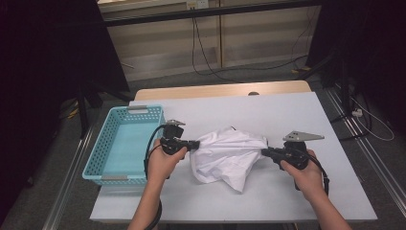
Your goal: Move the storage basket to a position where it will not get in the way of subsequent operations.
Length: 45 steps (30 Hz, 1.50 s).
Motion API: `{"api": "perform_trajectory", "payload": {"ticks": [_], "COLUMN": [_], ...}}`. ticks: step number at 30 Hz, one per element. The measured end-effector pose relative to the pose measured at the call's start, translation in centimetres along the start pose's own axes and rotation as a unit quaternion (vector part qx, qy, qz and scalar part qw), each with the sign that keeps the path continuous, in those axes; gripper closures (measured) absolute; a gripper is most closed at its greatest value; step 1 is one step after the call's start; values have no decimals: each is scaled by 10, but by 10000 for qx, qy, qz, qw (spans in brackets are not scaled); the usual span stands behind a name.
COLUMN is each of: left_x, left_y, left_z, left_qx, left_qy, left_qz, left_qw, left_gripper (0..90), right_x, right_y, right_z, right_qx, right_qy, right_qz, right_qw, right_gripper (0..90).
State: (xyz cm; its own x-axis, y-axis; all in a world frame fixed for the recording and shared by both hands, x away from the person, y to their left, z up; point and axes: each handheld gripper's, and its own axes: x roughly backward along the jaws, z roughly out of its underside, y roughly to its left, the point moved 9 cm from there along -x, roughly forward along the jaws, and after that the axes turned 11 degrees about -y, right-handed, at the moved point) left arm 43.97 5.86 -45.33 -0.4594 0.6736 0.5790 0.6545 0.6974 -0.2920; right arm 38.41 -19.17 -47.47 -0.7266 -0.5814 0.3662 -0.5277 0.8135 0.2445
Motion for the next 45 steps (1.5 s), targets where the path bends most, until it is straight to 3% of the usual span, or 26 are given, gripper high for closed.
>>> {"api": "perform_trajectory", "payload": {"ticks": [4, 7, 9, 15, 20, 24, 27, 29, 32, 36, 41, 45], "left_x": [-5, -4, -4, -4, -4, -7, -9, -9, -10, -10, -17, -22], "left_y": [1, 2, 2, 1, -1, -2, -2, -2, -3, -3, -9, -13], "left_z": [5, 6, 6, 13, 20, 30, 34, 34, 33, 32, 31, 31], "left_qx": [-26, -19, 8, -33, -70, -50, -44, -52, -20, -40, -47, -71], "left_qy": [118, 134, 118, 231, 332, 506, 544, 547, 536, 562, 590, 609], "left_qz": [-27, -53, -82, -80, -104, -118, -168, -166, -181, -166, -80, -54], "left_qw": [9999, 9999, 9999, 9997, 9994, 9986, 9984, 9984, 9984, 9983, 9982, 9981], "left_gripper": [890, 890, 889, 888, 886, 883, 878, 871, 864, 864, 860, 820], "right_x": [-2, 0, 3, 5, -9, -29, -41, -46, -50, -46, -38, -43], "right_y": [6, 0, -5, -18, -25, -21, -14, -8, 3, 13, 36, 59], "right_z": [5, 2, -2, -19, -27, -18, -11, -6, -2, -9, -19, -12], "right_qx": [84, 65, -90, -156, -139, -330, -343, -223, -162, -225, 89, 394], "right_qy": [54, -10, -17, -272, -353, -225, -114, 17, 93, -118, -357, -232], "right_qz": [-23, 117, 208, 426, 522, 320, 249, 124, -64, -231, -394, -600], "right_qw": [9999, 9999, 9997, 9986, 9979, 9987, 9990, 9997, 9998, 9994, 9985, 9972], "right_gripper": [840, 722, 647, 553, 466, 450, 524, 777, 869, 881, 883, 883]}}
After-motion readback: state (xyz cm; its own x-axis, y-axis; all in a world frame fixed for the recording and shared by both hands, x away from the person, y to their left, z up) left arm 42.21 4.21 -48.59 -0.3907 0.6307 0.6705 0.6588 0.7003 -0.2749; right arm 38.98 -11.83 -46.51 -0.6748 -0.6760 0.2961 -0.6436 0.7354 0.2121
